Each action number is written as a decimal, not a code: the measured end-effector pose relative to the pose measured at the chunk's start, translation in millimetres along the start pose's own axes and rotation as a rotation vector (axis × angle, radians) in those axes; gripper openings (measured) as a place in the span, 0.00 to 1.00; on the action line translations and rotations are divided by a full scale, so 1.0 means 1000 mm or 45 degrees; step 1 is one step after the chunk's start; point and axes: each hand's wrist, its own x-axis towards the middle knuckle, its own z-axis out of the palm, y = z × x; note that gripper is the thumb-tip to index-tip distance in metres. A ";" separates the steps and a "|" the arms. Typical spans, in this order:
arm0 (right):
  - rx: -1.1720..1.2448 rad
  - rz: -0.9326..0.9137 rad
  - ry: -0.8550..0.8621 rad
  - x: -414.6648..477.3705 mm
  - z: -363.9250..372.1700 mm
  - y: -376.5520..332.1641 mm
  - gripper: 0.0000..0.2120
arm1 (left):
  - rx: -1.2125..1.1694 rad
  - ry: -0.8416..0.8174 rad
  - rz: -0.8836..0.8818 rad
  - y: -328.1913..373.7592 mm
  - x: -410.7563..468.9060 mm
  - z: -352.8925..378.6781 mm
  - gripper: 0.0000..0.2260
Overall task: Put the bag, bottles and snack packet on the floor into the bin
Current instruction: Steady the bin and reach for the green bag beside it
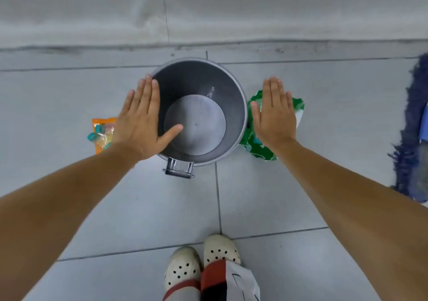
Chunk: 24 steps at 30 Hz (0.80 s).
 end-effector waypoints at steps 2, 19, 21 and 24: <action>-0.015 0.019 -0.029 -0.002 0.017 0.005 0.28 | -0.006 -0.008 0.013 -0.001 0.000 0.009 0.45; 0.078 0.454 -0.571 -0.005 0.111 0.042 0.28 | -0.026 0.137 0.075 -0.006 0.010 0.027 0.51; 0.167 0.454 -0.464 -0.007 0.113 0.044 0.25 | -0.021 0.124 0.075 -0.006 0.010 0.027 0.51; 0.384 0.625 -0.204 -0.013 0.103 0.035 0.23 | -0.016 0.101 0.075 -0.006 0.009 0.025 0.51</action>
